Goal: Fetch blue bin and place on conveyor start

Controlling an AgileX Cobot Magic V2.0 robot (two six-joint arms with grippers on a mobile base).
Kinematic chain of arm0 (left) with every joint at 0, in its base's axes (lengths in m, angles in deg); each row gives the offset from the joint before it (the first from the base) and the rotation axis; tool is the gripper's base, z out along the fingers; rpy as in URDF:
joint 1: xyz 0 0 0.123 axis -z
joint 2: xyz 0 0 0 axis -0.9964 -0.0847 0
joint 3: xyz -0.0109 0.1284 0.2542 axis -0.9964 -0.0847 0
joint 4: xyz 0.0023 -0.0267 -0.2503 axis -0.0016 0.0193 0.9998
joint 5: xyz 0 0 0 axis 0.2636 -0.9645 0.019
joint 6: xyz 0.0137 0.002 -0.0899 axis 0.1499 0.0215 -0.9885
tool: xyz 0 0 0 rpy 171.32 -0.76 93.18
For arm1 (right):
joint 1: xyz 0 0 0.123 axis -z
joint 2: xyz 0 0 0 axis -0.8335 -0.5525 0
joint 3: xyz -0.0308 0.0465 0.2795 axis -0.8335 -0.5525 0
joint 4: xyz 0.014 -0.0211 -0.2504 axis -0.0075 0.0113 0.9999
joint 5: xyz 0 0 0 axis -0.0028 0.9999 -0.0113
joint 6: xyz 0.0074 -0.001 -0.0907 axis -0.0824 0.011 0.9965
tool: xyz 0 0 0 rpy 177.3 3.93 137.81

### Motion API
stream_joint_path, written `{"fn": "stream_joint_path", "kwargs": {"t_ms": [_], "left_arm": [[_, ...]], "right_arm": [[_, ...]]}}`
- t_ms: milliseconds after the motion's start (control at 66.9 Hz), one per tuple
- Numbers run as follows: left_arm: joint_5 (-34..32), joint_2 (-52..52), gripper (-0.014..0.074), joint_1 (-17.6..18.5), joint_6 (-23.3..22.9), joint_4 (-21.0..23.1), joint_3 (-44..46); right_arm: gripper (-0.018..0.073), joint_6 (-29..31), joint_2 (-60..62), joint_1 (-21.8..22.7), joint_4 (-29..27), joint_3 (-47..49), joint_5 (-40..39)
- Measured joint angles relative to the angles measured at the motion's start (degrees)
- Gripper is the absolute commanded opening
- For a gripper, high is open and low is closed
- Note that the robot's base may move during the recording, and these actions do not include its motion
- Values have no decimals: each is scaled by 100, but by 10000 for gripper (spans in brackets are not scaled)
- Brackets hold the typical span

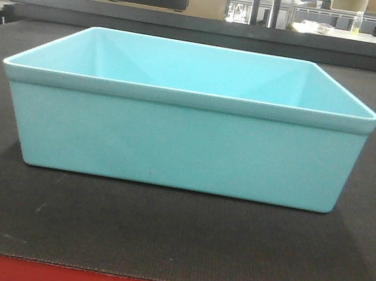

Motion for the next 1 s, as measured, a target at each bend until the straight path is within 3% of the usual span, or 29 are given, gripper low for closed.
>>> {"fn": "stream_joint_path", "kwargs": {"t_ms": [149,314,1001], "left_arm": [[-909,115,-111,-343,0,99,-1012],[-1918,115,-111,-345,0,99,-1909],[-1945,115,-111,-208,0,99,-1995]], "right_arm": [[-160,0,0,0,0,0,0],[-162,0,0,0,0,-3,0],[-162,10,0,0,0,-3,0]]}}
